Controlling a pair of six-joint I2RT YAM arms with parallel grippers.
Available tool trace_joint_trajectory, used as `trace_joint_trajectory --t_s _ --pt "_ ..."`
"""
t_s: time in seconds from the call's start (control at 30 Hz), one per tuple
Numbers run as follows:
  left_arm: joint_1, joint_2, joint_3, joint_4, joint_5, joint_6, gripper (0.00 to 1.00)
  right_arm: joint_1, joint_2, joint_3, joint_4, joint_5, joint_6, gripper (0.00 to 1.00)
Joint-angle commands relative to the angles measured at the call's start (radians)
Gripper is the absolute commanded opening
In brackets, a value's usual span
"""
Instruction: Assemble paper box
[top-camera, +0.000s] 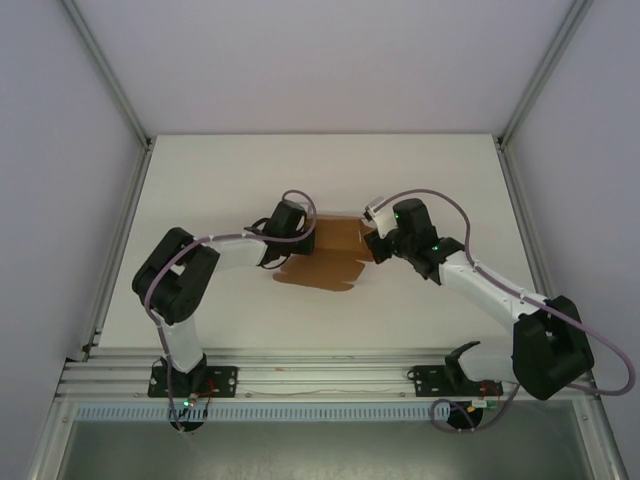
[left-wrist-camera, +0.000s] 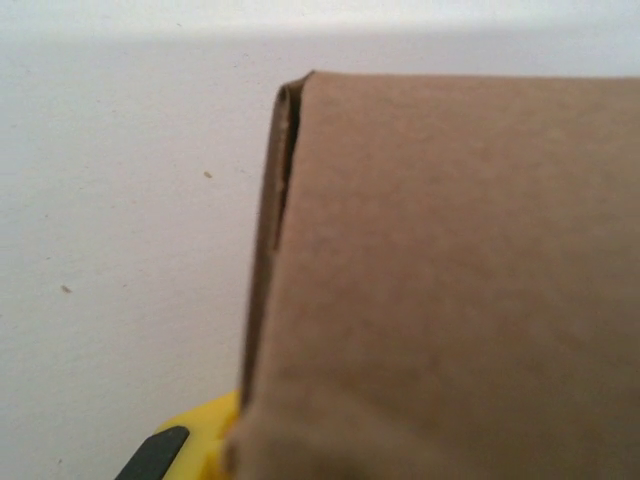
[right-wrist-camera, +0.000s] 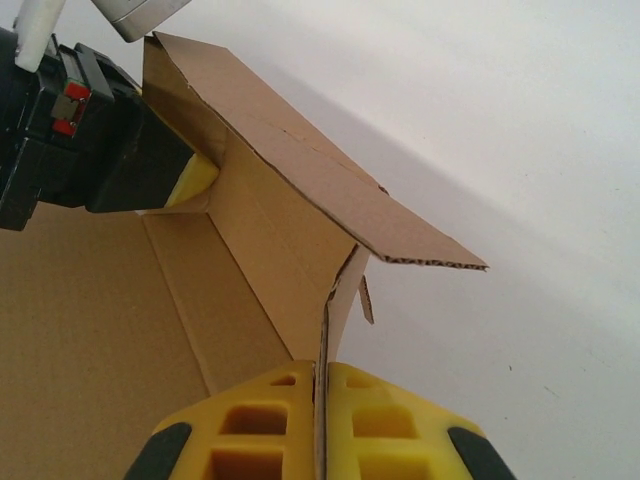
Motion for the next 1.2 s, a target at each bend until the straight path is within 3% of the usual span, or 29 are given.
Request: trace_joint_trajectory --t_s 0.0,0.1,0.13,0.2,0.33,0.53,0.87,0.97,1.03,1.1,1.17 --pt "0.000 -0.044 -0.006 0.022 -0.163 0.040 0.00 0.007 -0.025 -0.020 -0.075 -0.006 -0.038 0.00" --pt "-0.006 -0.074 -0.031 0.070 -0.122 0.058 0.02 0.007 -0.038 -0.022 -0.065 -0.022 -0.053 0.00" --pt "-0.006 -0.084 -0.039 0.083 -0.110 0.057 0.18 0.007 -0.044 -0.025 -0.062 -0.029 -0.062 0.00" --pt "-0.006 -0.100 -0.044 0.090 -0.086 0.063 0.37 0.007 -0.051 -0.025 -0.067 -0.031 -0.078 0.00" --pt "-0.004 -0.126 -0.057 0.107 -0.043 0.062 0.45 0.008 -0.052 -0.029 -0.073 -0.024 -0.099 0.00" --pt "-0.001 -0.111 -0.060 0.128 0.004 0.048 0.43 0.008 -0.059 -0.039 -0.061 -0.015 -0.100 0.00" --pt "0.005 -0.047 -0.054 0.063 -0.023 -0.011 0.43 0.007 -0.074 -0.047 -0.055 -0.006 -0.097 0.00" --pt "0.005 -0.032 -0.055 0.064 -0.021 -0.028 0.38 0.009 -0.077 -0.047 -0.057 0.001 -0.099 0.00" --pt "0.007 -0.031 -0.061 0.062 -0.031 -0.046 0.29 0.008 -0.077 -0.047 -0.054 0.006 -0.100 0.00" --pt "0.007 -0.033 -0.077 0.081 -0.055 -0.061 0.00 0.008 -0.076 -0.048 -0.052 0.004 -0.100 0.00" --pt "0.007 -0.051 -0.097 0.115 -0.084 -0.065 0.00 0.009 -0.074 -0.047 -0.052 0.002 -0.102 0.00"
